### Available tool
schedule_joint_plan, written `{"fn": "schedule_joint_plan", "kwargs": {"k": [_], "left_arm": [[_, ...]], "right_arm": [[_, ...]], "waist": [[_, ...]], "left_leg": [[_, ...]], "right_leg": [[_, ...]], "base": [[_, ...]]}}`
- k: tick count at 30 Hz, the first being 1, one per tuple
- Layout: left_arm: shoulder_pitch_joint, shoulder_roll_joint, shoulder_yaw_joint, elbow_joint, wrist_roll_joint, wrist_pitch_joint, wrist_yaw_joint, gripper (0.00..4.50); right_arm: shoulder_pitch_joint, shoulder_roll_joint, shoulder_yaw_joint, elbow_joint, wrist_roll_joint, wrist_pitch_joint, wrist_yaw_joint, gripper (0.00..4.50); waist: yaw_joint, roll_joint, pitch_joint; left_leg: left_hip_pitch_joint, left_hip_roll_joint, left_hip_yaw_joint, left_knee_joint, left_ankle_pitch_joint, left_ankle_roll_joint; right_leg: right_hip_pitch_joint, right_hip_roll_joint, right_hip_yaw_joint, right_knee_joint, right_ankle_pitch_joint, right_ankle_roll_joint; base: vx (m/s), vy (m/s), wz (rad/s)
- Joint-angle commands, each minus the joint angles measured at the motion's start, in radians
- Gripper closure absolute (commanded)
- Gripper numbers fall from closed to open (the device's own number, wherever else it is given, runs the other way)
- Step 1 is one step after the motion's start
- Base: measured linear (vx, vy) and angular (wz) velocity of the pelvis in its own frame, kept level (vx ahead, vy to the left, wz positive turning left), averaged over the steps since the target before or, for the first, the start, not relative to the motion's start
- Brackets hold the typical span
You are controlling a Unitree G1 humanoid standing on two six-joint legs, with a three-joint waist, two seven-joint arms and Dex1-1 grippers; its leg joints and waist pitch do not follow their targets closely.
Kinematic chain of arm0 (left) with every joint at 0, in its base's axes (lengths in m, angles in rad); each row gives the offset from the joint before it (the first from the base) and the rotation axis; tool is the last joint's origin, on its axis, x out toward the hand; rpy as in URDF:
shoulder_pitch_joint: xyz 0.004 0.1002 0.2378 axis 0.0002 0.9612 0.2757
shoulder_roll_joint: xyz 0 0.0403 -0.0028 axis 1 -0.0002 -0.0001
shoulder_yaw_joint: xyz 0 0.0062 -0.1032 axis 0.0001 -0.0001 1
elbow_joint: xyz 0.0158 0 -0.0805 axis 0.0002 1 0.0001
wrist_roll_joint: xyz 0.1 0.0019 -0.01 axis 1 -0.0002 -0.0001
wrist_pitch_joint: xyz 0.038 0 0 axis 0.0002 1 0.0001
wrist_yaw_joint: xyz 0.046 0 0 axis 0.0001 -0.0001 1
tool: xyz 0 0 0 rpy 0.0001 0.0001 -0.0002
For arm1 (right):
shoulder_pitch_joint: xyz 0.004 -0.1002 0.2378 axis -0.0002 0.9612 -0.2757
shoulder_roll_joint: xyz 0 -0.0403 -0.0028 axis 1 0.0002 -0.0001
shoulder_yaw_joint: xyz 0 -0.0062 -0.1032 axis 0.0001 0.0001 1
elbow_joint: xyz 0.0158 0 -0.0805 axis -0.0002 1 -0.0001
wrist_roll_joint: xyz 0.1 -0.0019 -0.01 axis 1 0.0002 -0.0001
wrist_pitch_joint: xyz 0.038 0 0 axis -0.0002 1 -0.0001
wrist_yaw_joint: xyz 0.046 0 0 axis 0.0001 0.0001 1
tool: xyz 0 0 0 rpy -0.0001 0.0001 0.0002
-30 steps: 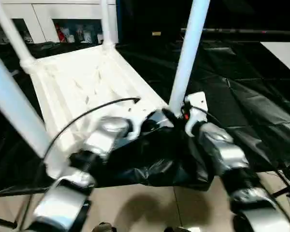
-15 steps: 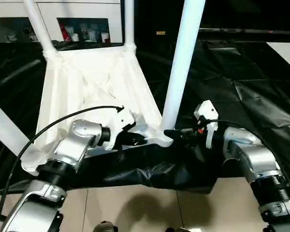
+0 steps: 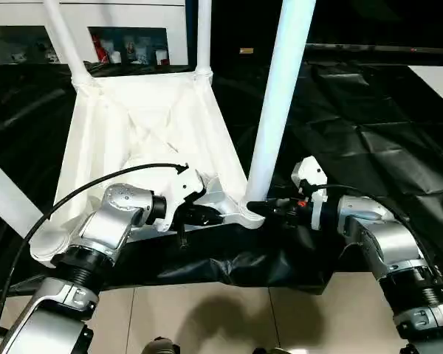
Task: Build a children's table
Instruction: Rotate leg to tighten
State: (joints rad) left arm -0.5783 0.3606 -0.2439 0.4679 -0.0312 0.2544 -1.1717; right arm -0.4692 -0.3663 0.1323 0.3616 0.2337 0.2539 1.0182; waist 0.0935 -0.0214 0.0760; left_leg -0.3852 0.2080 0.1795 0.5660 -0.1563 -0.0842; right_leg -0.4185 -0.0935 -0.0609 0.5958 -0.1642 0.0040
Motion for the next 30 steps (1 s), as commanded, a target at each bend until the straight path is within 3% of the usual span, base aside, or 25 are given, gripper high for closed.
{"fn": "schedule_joint_plan", "kwargs": {"k": [1, 2, 6, 8, 9, 11, 12, 13, 15, 16, 18, 21, 22, 23, 30], "left_arm": [[-0.002, -0.037, -0.003, 0.006, -0.039, -0.015, -0.010, 4.50], [-0.009, -0.042, 0.001, 0.020, -0.031, -0.015, 0.014, 4.50], [-0.039, -0.064, 0.018, 0.081, -0.001, -0.011, 0.107, 4.50], [-0.055, -0.074, 0.025, 0.109, 0.014, -0.011, 0.156, 4.50], [-0.101, -0.118, 0.045, 0.176, 0.051, 0.010, 0.311, 4.50], [-0.112, -0.133, 0.051, 0.191, 0.057, 0.018, 0.351, 4.50], [-0.145, -0.182, 0.066, 0.231, 0.075, 0.038, 0.475, 4.50], [-0.154, -0.204, 0.069, 0.242, 0.077, 0.045, 0.505, 4.50], [-0.165, -0.231, 0.072, 0.254, 0.082, 0.055, 0.547, 4.50], [-0.185, -0.281, 0.063, 0.281, 0.095, 0.056, 0.609, 4.50], [-0.200, -0.315, 0.053, 0.305, 0.106, 0.045, 0.655, 4.50], [-0.214, -0.337, 0.043, 0.329, 0.110, 0.035, 0.668, 4.50], [-0.220, -0.344, 0.042, 0.340, 0.110, 0.027, 0.669, 4.50], [-0.223, -0.344, 0.039, 0.345, 0.109, 0.018, 0.656, 4.50], [-0.192, -0.288, 0.015, 0.309, 0.096, -0.031, 0.501, 4.50]], "right_arm": [[-0.010, -0.006, -0.008, 0.004, 0.013, 0.005, 0.012, 2.50], [-0.006, 0.001, -0.016, 0.006, 0.016, 0.004, 0.001, 2.52], [-0.006, 0.048, -0.053, 0.048, 0.012, 0.007, -0.107, 2.55], [-0.004, 0.067, -0.056, 0.067, -0.005, -0.001, -0.157, 2.55], [-0.009, 0.139, -0.072, 0.125, -0.048, -0.001, -0.336, 2.55], [-0.011, 0.160, -0.078, 0.140, -0.056, 0.002, -0.383, 2.55], [-0.036, 0.217, -0.106, 0.197, -0.082, 0.003, -0.548, 2.55], [-0.048, 0.237, -0.112, 0.219, -0.091, 0.004, -0.601, 2.56], [-0.063, 0.262, -0.119, 0.243, -0.098, 0.005, -0.657, 2.56], [-0.095, 0.313, -0.137, 0.285, -0.098, 0.004, -0.736, 2.56], [-0.119, 0.341, -0.139, 0.314, -0.108, 0.002, -0.788, 2.56], [-0.134, 0.356, -0.135, 0.332, -0.119, -0.015, -0.800, 2.56], [-0.139, 0.359, -0.140, 0.336, -0.118, -0.027, -0.799, 2.01], [-0.142, 0.357, -0.151, 0.332, -0.106, -0.039, -0.782, 1.87], [-0.128, 0.271, -0.134, 0.274, -0.090, -0.077, -0.623, 1.33]], "waist": [[0.002, -0.013, -0.074], [0.003, -0.008, -0.074], [0.002, -0.011, -0.071], [0.001, -0.012, -0.069], [-0.003, -0.010, -0.068], [-0.005, -0.013, -0.069], [-0.008, -0.017, -0.070], [-0.006, -0.011, -0.069], [-0.010, -0.013, -0.072], [-0.011, -0.011, -0.071], [-0.010, -0.009, -0.074], [-0.007, -0.011, -0.076], [-0.007, -0.011, -0.077], [-0.005, -0.012, -0.078], [-0.002, -0.013, -0.074]], "left_leg": [[0.016, 0.017, 0.006, -0.052, -0.140, 0.085], [0.017, 0.017, 0.006, -0.052, -0.143, 0.084], [0.017, 0.016, 0.006, -0.053, -0.166, 0.072], [0.017, 0.015, 0.004, -0.056, -0.198, 0.049], [0.017, 0.015, 0.005, -0.057, -0.209, 0.039], [0.018, 0.012, 0.000, -0.059, -0.225, 0.012], [0.013, 0.012, -0.001, -0.060, -0.216, 0.009], [0.020, 0.012, 0.000, -0.059, -0.221, 0.004], [0.014, 0.009, -0.002, -0.059, -0.214, 0.006], [0.018, 0.010, 0.002, -0.058, -0.221, 0.013], [0.018, 0.009, -0.001, -0.058, -0.213, 0.011], [0.018, 0.009, 0.000, -0.056, -0.199, 0.023], [0.015, 0.007, 0.001, -0.055, -0.184, 0.030], [0.015, 0.007, 0.001, -0.054, -0.178, 0.038], [0.014, 0.008, 0.001, -0.056, -0.210, 0.051]], "right_leg": [[0.057, -0.042, 0.035, -0.050, -0.140, -0.240], [0.056, -0.042, 0.035, -0.051, -0.141, -0.240], [0.054, -0.042, 0.036, -0.056, -0.175, -0.234], [0.053, -0.045, 0.035, -0.063, -0.242, -0.215], [0.047, -0.044, 0.037, -0.064, -0.263, -0.206], [0.051, -0.045, 0.034, -0.068, -0.311, -0.187], [0.057, -0.047, 0.033, -0.067, -0.313, -0.181], [0.048, -0.044, 0.034, -0.071, -0.313, -0.174], [0.055, -0.043, 0.033, -0.069, -0.298, -0.174], [0.046, -0.043, 0.036, -0.072, -0.290, -0.178], [0.050, -0.041, 0.034, -0.070, -0.263, -0.176], [0.053, -0.039, 0.034, -0.065, -0.213, -0.181], [0.054, -0.038, 0.034, -0.063, -0.184, -0.184], [0.056, -0.038, 0.033, -0.061, -0.167, -0.188], [0.059, -0.042, 0.032, -0.070, -0.225, -0.183]], "base": [[0.000, 0.000, 0.00], [0.000, 0.000, 0.00], [0.000, 0.000, 0.00], [0.000, 0.000, 0.00], [0.000, 0.000, 0.00], [0.000, 0.000, 0.00], [0.000, 0.000, 0.00], [0.000, 0.000, 0.00], [0.000, 0.000, 0.00], [0.000, 0.000, 0.00], [0.000, 0.000, 0.00], [0.000, 0.000, 0.00], [0.000, 0.000, 0.00], [0.000, 0.000, 0.00], [0.000, 0.000, 0.00]]}}
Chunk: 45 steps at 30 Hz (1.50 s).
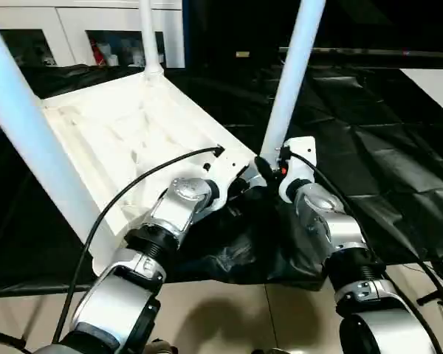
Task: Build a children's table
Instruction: Rotate leg to tighten
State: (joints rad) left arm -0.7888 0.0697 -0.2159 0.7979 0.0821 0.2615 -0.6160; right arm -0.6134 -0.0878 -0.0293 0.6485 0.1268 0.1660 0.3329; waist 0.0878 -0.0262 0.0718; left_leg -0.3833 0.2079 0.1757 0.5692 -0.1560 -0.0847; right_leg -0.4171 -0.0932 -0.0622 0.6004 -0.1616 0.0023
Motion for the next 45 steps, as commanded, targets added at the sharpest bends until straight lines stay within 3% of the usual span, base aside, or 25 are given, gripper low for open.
{"fn": "schedule_joint_plan", "kwargs": {"k": [1, 4, 7, 10, 16, 25, 28, 36, 39, 41, 45], "left_arm": [[0.030, 0.020, -0.015, -0.035, -0.028, -0.041, -0.095, 4.50], [0.046, 0.044, -0.016, -0.056, -0.043, -0.065, -0.153, 4.50], [0.087, 0.084, -0.027, -0.120, -0.088, -0.100, -0.298, 4.50], [0.124, 0.121, -0.032, -0.185, -0.127, -0.095, -0.411, 4.50], [0.153, 0.168, -0.032, -0.230, -0.143, -0.073, -0.490, 4.50], [0.174, 0.194, -0.021, -0.266, -0.146, -0.051, -0.521, 4.50], [0.177, 0.198, -0.021, -0.271, -0.148, -0.048, -0.522, 4.50], [0.176, 0.196, -0.018, -0.273, -0.143, -0.041, -0.513, 4.50], [0.161, 0.178, -0.010, -0.243, -0.121, -0.039, -0.448, 4.50], [0.132, 0.145, 0.004, -0.192, -0.087, -0.030, -0.332, 4.50], [0.079, 0.081, 0.036, -0.107, -0.055, -0.001, -0.139, 4.50]], "right_arm": [[0.029, -0.044, 0.051, -0.036, 0.012, 0.025, 0.127, 1.20], [0.046, -0.097, 0.078, -0.061, -0.005, 0.028, 0.196, 1.08], [0.074, -0.161, 0.099, -0.117, 0.013, 0.020, 0.337, 1.08], [0.093, -0.206, 0.105, -0.165, 0.039, 0.024, 0.440, 1.08], [0.105, -0.267, 0.118, -0.211, 0.084, 0.047, 0.581, 1.08], [0.113, -0.287, 0.138, -0.227, 0.097, 0.058, 0.668, 1.81], [0.114, -0.286, 0.144, -0.230, 0.099, 0.064, 0.678, 2.21], [0.115, -0.280, 0.153, -0.214, 0.091, 0.060, 0.685, 2.56], [0.116, -0.263, 0.150, -0.176, 0.063, 0.055, 0.616, 2.57], [0.108, -0.222, 0.132, -0.108, 0.019, 0.064, 0.467, 2.58], [0.088, -0.135, 0.079, -0.031, 0.006, 0.108, 0.241, 2.58]], "waist": [[0.005, -0.007, -0.070], [0.007, -0.007, -0.070], [0.010, -0.009, -0.069], [0.010, -0.006, -0.067], [0.019, -0.004, -0.064], [0.020, -0.009, -0.063], [0.020, -0.008, -0.063], [0.021, -0.008, -0.062], [0.020, -0.008, -0.060], [0.016, -0.011, -0.057], [0.007, -0.008, -0.053]], "left_leg": [[0.014, 0.010, 0.005, -0.059, -0.212, 0.054], [0.012, 0.012, 0.004, -0.060, -0.201, 0.057], [0.012, 0.015, 0.003, -0.060, -0.217, 0.057], [0.017, 0.017, 0.005, -0.061, -0.226, 0.063], [0.016, 0.019, 0.005, -0.062, -0.228, 0.064], [0.013, 0.018, 0.005, -0.061, -0.201, 0.067], [0.013, 0.018, 0.005, -0.062, -0.203, 0.064], [0.013, 0.018, 0.004, -0.064, -0.214, 0.057], [0.014, 0.018, 0.004, -0.064, -0.218, 0.054], [0.014, 0.015, 0.005, -0.066, -0.238, 0.042], [0.015, 0.011, 0.001, -0.070, -0.280, 0.013]], "right_leg": [[0.056, -0.042, 0.033, -0.075, -0.226, -0.183], [0.058, -0.042, 0.032, -0.073, -0.216, -0.195], [0.059, -0.045, 0.032, -0.074, -0.241, -0.195], [0.053, -0.045, 0.034, -0.074, -0.240, -0.206], [0.052, -0.044, 0.035, -0.071, -0.240, -0.213], [0.051, -0.045, 0.034, -0.069, -0.246, -0.207], [0.050, -0.045, 0.035, -0.069, -0.249, -0.206], [0.049, -0.045, 0.035, -0.071, -0.269, -0.198], [0.048, -0.045, 0.035, -0.072, -0.273, -0.196], [0.045, -0.046, 0.035, -0.079, -0.329, -0.180], [0.042, -0.045, 0.033, -0.089, -0.416, -0.150]], "base": [[0.000, 0.000, 0.00], [0.000, 0.000, 0.00], [0.000, 0.000, 0.00], [0.000, 0.000, 0.00], [0.000, 0.000, 0.00], [0.000, 0.000, 0.00], [0.000, 0.000, 0.00], [0.000, 0.000, 0.00], [0.000, 0.000, 0.00], [0.000, 0.000, 0.00], [0.000, 0.000, 0.00]]}}
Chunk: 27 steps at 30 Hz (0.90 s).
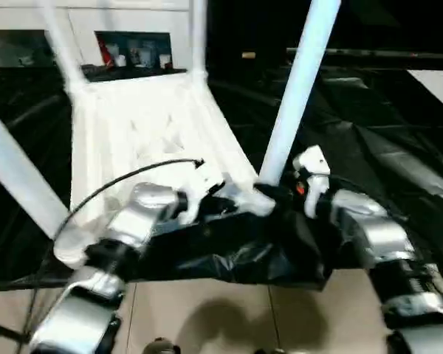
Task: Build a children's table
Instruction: Rotate leg to tighten
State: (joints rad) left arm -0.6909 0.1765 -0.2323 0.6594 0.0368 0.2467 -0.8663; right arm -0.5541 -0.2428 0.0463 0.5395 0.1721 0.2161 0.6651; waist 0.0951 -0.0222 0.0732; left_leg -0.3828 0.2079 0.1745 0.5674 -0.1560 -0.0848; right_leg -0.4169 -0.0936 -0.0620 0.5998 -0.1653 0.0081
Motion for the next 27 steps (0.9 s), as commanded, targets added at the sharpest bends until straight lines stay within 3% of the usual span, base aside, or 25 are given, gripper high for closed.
{"fn": "schedule_joint_plan", "kwargs": {"k": [1, 6, 7, 12, 14, 17, 18, 25, 27], "left_arm": [[-0.036, -0.052, 0.066, 0.055, -0.006, 0.029, 0.177, 4.50], [-0.079, -0.124, 0.081, 0.105, 0.009, 0.046, 0.341, 4.50], [-0.086, -0.141, 0.076, 0.112, 0.012, 0.045, 0.354, 4.50], [-0.098, -0.164, 0.050, 0.124, 0.025, 0.013, 0.330, 4.50], [-0.092, -0.150, 0.038, 0.119, 0.025, -0.013, 0.292, 4.50], [-0.076, -0.130, 0.021, 0.109, 0.019, -0.045, 0.227, 4.50], [-0.070, -0.125, 0.015, 0.105, 0.016, -0.054, 0.205, 4.50], [-0.016, -0.056, 0.003, 0.029, -0.026, -0.062, 0.031, 4.50], [-0.007, -0.041, 0.001, 0.011, -0.037, -0.058, -0.009, 4.50]], "right_arm": [[0.020, 0.052, -0.010, 0.099, -0.045, 0.070, -0.168, 2.58], [-0.019, 0.149, -0.067, 0.174, -0.034, 0.088, -0.392, 2.58], [-0.031, 0.173, -0.070, 0.190, -0.033, 0.081, -0.425, 2.58], [-0.071, 0.211, -0.045, 0.218, -0.060, 0.006, -0.430, 2.58], [-0.080, 0.208, -0.064, 0.206, -0.040, -0.012, -0.393, 1.88], [-0.084, 0.187, -0.054, 0.192, -0.035, -0.024, -0.331, 1.79], [-0.084, 0.180, -0.050, 0.189, -0.033, -0.026, -0.314, 1.54], [-0.021, 0.047, 0.062, 0.054, -0.038, -0.009, 0.019, 1.34], [-0.009, 0.023, 0.066, 0.032, -0.033, -0.021, 0.062, 1.34]], "waist": [[-0.005, -0.012, -0.056], [-0.010, -0.010, -0.059], [-0.011, -0.005, -0.059], [-0.010, -0.008, -0.061], [-0.010, -0.010, -0.059], [-0.010, -0.012, -0.059], [-0.010, -0.014, -0.060], [-0.005, -0.016, -0.054], [-0.004, -0.016, -0.053]], "left_leg": [[0.015, 0.011, -0.001, -0.070, -0.291, 0.004], [0.013, 0.010, -0.001, -0.070, -0.275, 0.007], [0.013, 0.011, -0.001, -0.071, -0.273, 0.006], [0.012, 0.010, 0.002, -0.069, -0.253, 0.019], [0.011, 0.009, 0.003, -0.070, -0.264, 0.030], [0.009, 0.009, 0.003, -0.070, -0.257, 0.037], [0.007, 0.009, 0.003, -0.070, -0.246, 0.042], [0.009, 0.015, 0.005, -0.071, -0.225, 0.063], [0.007, 0.016, 0.004, -0.071, -0.225, 0.064]], "right_leg": [[0.042, -0.046, 0.032, -0.091, -0.432, -0.145], [0.042, -0.042, 0.033, -0.089, -0.375, -0.149], [0.041, -0.042, 0.033, -0.088, -0.353, -0.154], [0.046, -0.040, 0.033, -0.082, -0.261, -0.166], [0.047, -0.041, 0.033, -0.085, -0.276, -0.163], [0.048, -0.042, 0.033, -0.087, -0.294, -0.157], [0.050, -0.042, 0.032, -0.085, -0.295, -0.158], [0.048, -0.042, 0.033, -0.085, -0.280, -0.175], [0.051, -0.044, 0.033, -0.084, -0.283, -0.176]], "base": [[0.000, 0.000, 0.00], [0.000, 0.000, 0.00], [0.000, 0.000, 0.00], [0.000, 0.000, 0.00], [0.000, 0.000, 0.00], [0.000, 0.000, 0.00], [0.000, 0.000, 0.00], [0.000, 0.000, 0.00], [0.000, 0.000, 0.00]]}}
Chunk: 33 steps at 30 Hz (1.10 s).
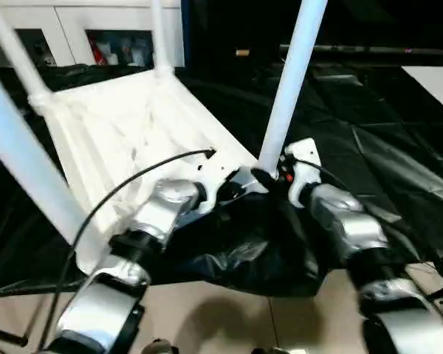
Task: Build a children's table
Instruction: Rotate leg to tighten
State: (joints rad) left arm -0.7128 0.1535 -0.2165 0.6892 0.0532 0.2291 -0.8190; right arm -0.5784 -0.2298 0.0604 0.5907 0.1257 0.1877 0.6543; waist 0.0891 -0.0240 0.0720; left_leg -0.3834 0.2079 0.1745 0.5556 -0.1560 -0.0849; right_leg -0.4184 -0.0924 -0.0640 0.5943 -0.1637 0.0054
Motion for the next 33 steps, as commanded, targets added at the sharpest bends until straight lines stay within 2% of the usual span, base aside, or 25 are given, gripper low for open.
{"fn": "schedule_joint_plan", "kwargs": {"k": [1, 6, 8, 9, 15, 17, 21, 24, 33], "left_arm": [[0.017, -0.016, -0.015, -0.021, -0.055, -0.039, -0.063, 4.50], [0.073, 0.041, -0.024, -0.126, -0.113, -0.027, -0.229, 4.50], [0.080, 0.050, -0.024, -0.141, -0.116, -0.017, -0.245, 4.50], [0.086, 0.057, -0.021, -0.153, -0.119, -0.009, -0.258, 4.50], [0.113, 0.098, -0.021, -0.194, -0.133, 0.023, -0.316, 4.50], [0.125, 0.111, -0.021, -0.218, -0.140, 0.040, -0.332, 4.50], [0.137, 0.122, -0.023, -0.238, -0.146, 0.054, -0.350, 4.50], [0.149, 0.130, -0.024, -0.255, -0.147, 0.063, -0.361, 4.50], [0.161, 0.141, -0.021, -0.277, -0.143, 0.076, -0.361, 4.50]], "right_arm": [[0.016, 0.007, 0.052, -0.022, 0.015, 0.006, 0.080, 1.34], [0.042, -0.062, 0.043, -0.074, 0.042, -0.004, 0.203, 1.34], [0.050, -0.075, 0.047, -0.088, 0.047, 0.001, 0.232, 1.34], [0.058, -0.089, 0.053, -0.103, 0.051, 0.005, 0.264, 1.34], [0.083, -0.136, 0.059, -0.147, 0.088, 0.029, 0.386, 1.34], [0.085, -0.139, 0.058, -0.149, 0.103, 0.031, 0.408, 1.73], [0.087, -0.136, 0.059, -0.146, 0.102, 0.027, 0.411, 2.05], [0.090, -0.132, 0.065, -0.146, 0.095, 0.026, 0.416, 2.28], [0.102, -0.128, 0.082, -0.148, 0.087, 0.022, 0.426, 2.46]], "waist": [[0.001, -0.013, -0.052], [0.002, -0.016, -0.050], [0.004, -0.012, -0.051], [0.006, -0.012, -0.051], [0.012, -0.011, -0.049], [0.013, -0.012, -0.049], [0.013, -0.007, -0.051], [0.011, -0.007, -0.052], [0.009, -0.009, -0.052]], "left_leg": [[0.010, 0.017, 0.004, -0.060, -0.231, 0.064], [0.010, 0.019, 0.004, -0.062, -0.242, 0.065], [0.014, 0.021, 0.006, -0.060, -0.235, 0.070], [0.012, 0.022, 0.006, -0.060, -0.227, 0.072], [0.011, 0.020, 0.008, -0.058, -0.200, 0.087], [0.009, 0.021, 0.007, -0.058, -0.195, 0.087], [0.012, 0.020, 0.008, -0.057, -0.190, 0.084], [0.011, 0.020, 0.008, -0.056, -0.179, 0.084], [0.012, 0.019, 0.009, -0.055, -0.180, 0.085]], "right_leg": [[0.050, -0.046, 0.036, -0.079, -0.293, -0.176], [0.049, -0.047, 0.037, -0.079, -0.309, -0.185], [0.044, -0.046, 0.038, -0.077, -0.284, -0.198], [0.048, -0.045, 0.038, -0.073, -0.262, -0.203], [0.048, -0.045, 0.038, -0.068, -0.218, -0.219], [0.051, -0.046, 0.037, -0.066, -0.216, -0.223], [0.050, -0.045, 0.037, -0.066, -0.209, -0.227], [0.052, -0.044, 0.037, -0.061, -0.177, -0.234], [0.052, -0.044, 0.037, -0.062, -0.182, -0.235]], "base": [[0.000, 0.000, 0.00], [0.000, 0.000, 0.00], [0.000, 0.000, 0.00], [0.000, 0.000, 0.00], [0.000, 0.000, 0.00], [0.000, 0.000, 0.00], [0.000, 0.000, 0.00], [0.000, 0.000, 0.00], [0.000, 0.000, 0.00]]}}
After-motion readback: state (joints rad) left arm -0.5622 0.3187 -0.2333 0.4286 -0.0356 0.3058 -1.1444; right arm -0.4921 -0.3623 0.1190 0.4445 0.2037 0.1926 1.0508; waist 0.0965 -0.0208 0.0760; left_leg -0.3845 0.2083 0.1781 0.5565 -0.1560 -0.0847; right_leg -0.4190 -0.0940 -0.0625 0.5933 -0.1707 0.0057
